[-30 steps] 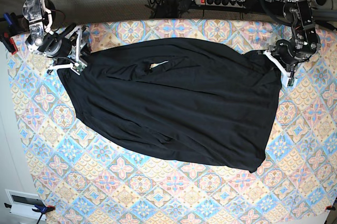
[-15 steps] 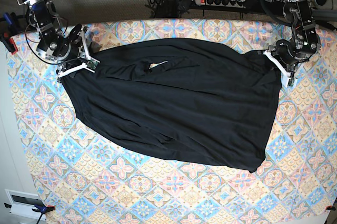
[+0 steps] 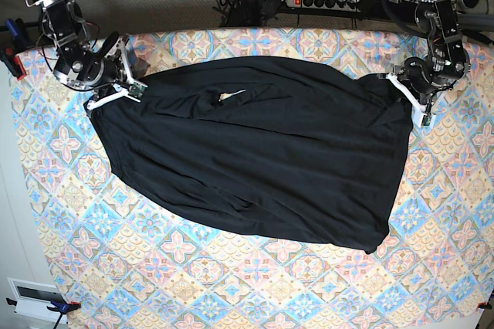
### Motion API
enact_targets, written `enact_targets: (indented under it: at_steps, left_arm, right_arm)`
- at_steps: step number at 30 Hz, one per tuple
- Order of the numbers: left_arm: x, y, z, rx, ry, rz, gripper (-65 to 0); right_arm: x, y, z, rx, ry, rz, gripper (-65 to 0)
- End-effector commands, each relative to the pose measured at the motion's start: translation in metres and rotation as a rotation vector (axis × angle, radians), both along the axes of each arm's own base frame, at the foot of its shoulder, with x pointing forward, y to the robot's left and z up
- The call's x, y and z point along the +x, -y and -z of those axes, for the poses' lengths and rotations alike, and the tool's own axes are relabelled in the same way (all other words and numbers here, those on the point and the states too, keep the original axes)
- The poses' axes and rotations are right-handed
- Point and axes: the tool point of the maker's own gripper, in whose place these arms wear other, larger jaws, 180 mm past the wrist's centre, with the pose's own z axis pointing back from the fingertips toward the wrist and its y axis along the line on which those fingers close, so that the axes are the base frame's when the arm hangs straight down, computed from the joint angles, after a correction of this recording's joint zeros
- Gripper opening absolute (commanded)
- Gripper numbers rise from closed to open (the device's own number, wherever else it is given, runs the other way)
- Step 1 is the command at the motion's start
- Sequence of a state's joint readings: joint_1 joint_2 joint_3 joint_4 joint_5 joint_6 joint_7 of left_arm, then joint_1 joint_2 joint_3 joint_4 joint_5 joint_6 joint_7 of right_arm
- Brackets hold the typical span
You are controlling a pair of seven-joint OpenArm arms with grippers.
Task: Layout the t-shirt on the table in an organized manner, then fold the t-shirt properly
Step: 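Hold the shirt edge with both grippers and lower it onto the table, then pull the held shirt edge with the right gripper away from the left gripper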
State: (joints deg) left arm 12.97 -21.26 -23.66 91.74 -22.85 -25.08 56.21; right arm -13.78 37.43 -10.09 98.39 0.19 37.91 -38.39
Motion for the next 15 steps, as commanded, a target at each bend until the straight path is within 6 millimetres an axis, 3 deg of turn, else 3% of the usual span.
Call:
enact_targets:
  at_steps: [1,4,9,15]
  left_arm:
    - [0.009,-0.006,-0.011,0.016,0.038,0.002,-47.6]
    - [0.009,-0.006,-0.012,0.016,0.041,0.002,-47.6]
    - [0.009,-0.006,-0.011,0.016,0.041,0.002,-47.6]
    - [0.009,-0.006,-0.012,0.015,0.043,0.002,-47.6]
  right_arm:
    - [0.005,0.011,-0.007,-0.056,0.018,-0.006,-64.2]
    - [0.015,0.007,-0.023,-0.046,0.076,-0.011,-65.0]
    - [0.03,0.025,-0.054,-0.06,0.174,0.046,-65.0]
    - [0.039,0.036,-0.067,-0.075,0.215,0.077,-65.0]
